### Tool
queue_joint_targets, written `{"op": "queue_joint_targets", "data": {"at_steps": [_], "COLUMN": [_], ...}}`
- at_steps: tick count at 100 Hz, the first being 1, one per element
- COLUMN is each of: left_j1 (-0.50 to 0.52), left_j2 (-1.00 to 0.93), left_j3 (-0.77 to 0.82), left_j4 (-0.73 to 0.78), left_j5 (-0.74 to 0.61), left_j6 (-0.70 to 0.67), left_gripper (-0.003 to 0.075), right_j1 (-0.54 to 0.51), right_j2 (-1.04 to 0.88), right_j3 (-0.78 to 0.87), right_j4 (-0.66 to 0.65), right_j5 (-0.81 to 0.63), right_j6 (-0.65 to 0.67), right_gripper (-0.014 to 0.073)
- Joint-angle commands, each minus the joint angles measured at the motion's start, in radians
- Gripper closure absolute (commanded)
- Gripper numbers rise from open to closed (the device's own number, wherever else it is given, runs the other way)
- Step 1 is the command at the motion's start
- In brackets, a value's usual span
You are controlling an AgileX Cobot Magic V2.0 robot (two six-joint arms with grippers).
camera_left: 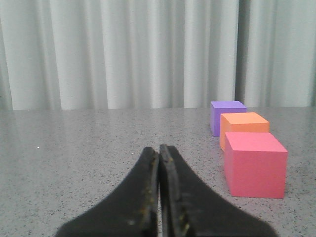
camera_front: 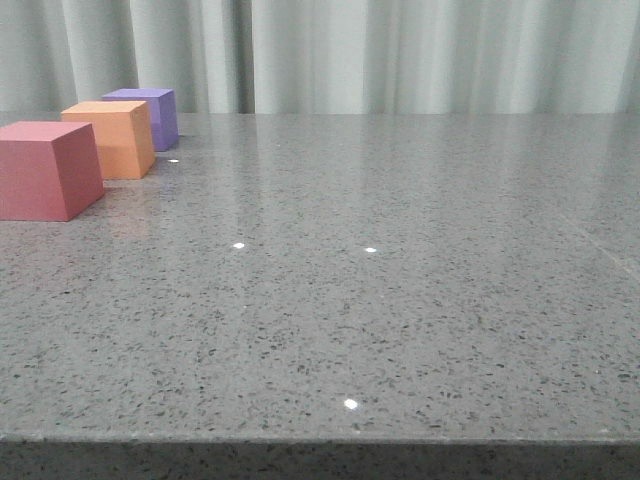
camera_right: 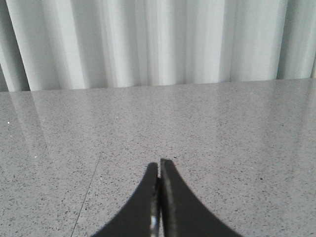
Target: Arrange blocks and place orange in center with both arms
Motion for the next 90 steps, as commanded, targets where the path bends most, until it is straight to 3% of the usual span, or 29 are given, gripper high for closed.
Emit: {"op": "queue_joint_targets", "data": {"at_steps": [1, 38, 90], "left_j1": [0.002, 0.002, 0.002], "left_j2": [-0.030, -0.030, -0.030], "left_j3": [0.044, 0.044, 0.044], "left_j4": [0.000, 0.000, 0.000], "left_j5": [-0.082, -0.082, -0.082], "left_j6": [0.001, 0.001, 0.001], "left_gripper": [0.0739, 0.0739, 0.0739], "right_j1": [-0.005, 0.032, 0.050], "right_j2": [-0.053, -0.123, -0.123], "right_j3": [0.044, 0.206, 0.210], "right_j4": [0.008, 0.039, 0.039], "right_j5": [-0.138, -0.274, -0.285], "right_j6": [-0.008, -0.008, -0.008], "right_gripper": [0.0660, 0.0660, 0.0660]}}
